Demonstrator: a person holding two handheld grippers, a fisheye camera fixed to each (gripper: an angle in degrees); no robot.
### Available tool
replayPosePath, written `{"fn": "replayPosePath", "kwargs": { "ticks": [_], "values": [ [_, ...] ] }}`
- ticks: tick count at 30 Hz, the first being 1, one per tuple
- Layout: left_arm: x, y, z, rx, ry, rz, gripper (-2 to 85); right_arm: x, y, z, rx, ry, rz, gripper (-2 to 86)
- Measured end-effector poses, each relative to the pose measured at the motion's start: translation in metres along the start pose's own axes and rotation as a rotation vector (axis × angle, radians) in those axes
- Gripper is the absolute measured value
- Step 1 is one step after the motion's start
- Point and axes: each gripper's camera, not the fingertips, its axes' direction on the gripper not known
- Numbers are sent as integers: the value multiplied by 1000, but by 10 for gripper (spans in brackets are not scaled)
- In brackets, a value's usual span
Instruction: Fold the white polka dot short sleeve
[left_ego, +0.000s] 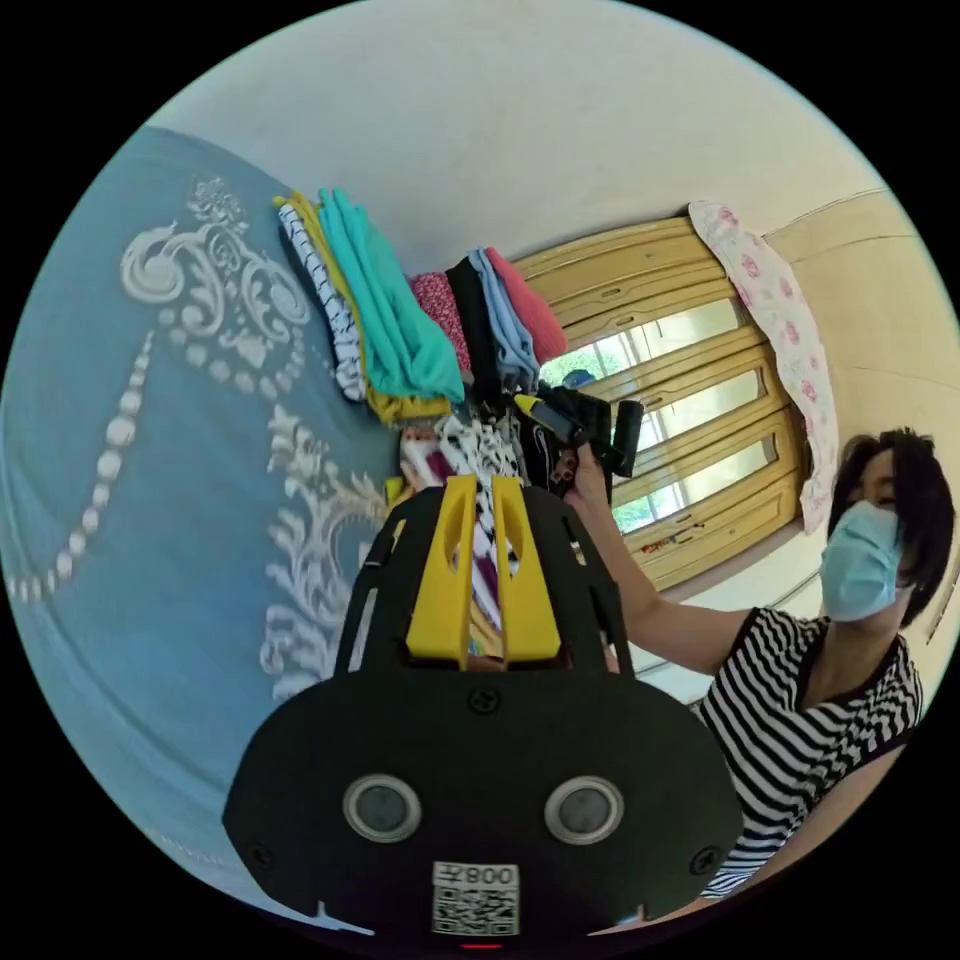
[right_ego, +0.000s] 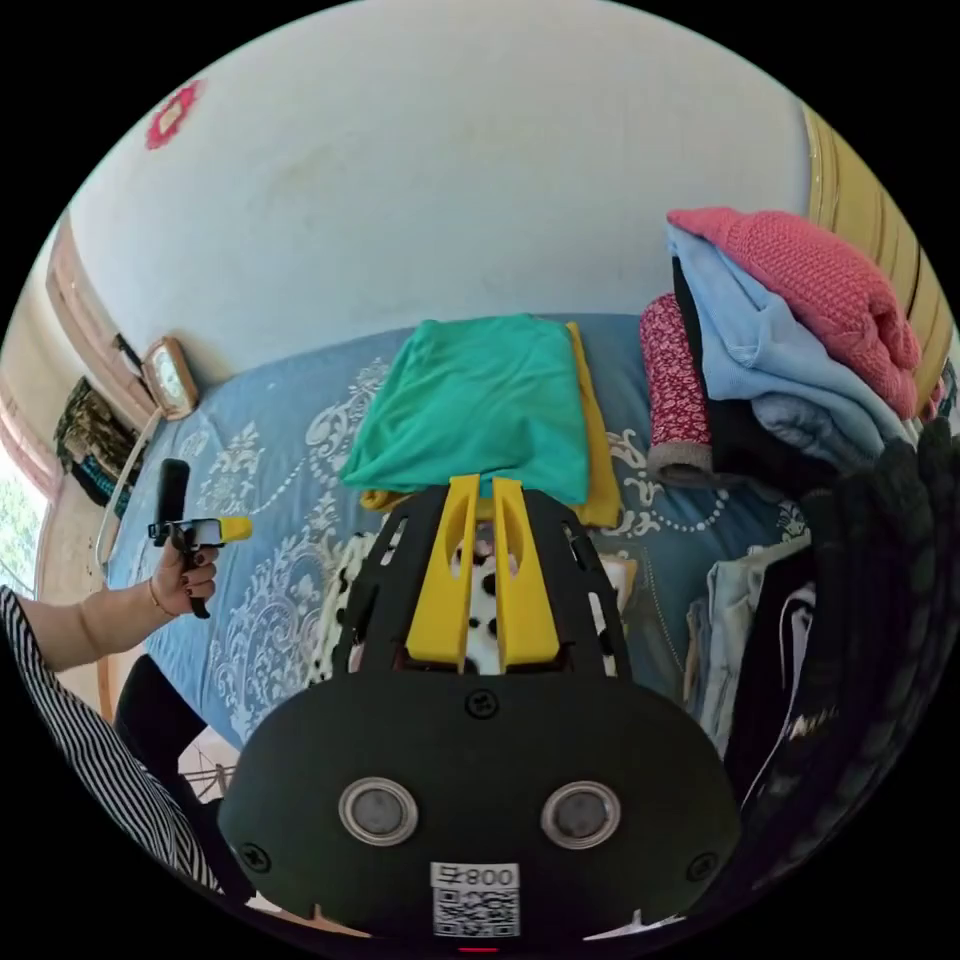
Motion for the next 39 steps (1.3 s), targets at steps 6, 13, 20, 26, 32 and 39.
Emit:
{"fn": "replayPosePath", "kwargs": {
  "ticks": [6, 13, 20, 26, 32, 39],
  "values": [
    [4, 121, -43, -86, -15, -183, 23, -55, 60, -6, -9, 23, 46, 71],
    [33, 176, -77, -71, 58, -236, 16, -78, 67, 15, -91, 124, 119, 111],
    [64, 198, -115, -51, 86, -216, 5, -97, 78, 26, -147, 200, 174, 91],
    [92, 232, -160, 3, 130, -254, 3, -101, 102, -18, -46, 144, 259, 42],
    [137, 265, -201, 30, 130, -254, 3, -131, 124, -88, 93, 8, 258, 30],
    [207, 291, -243, 64, 134, -197, 3, -204, 143, -178, 209, -170, 127, 26]
  ]
}}
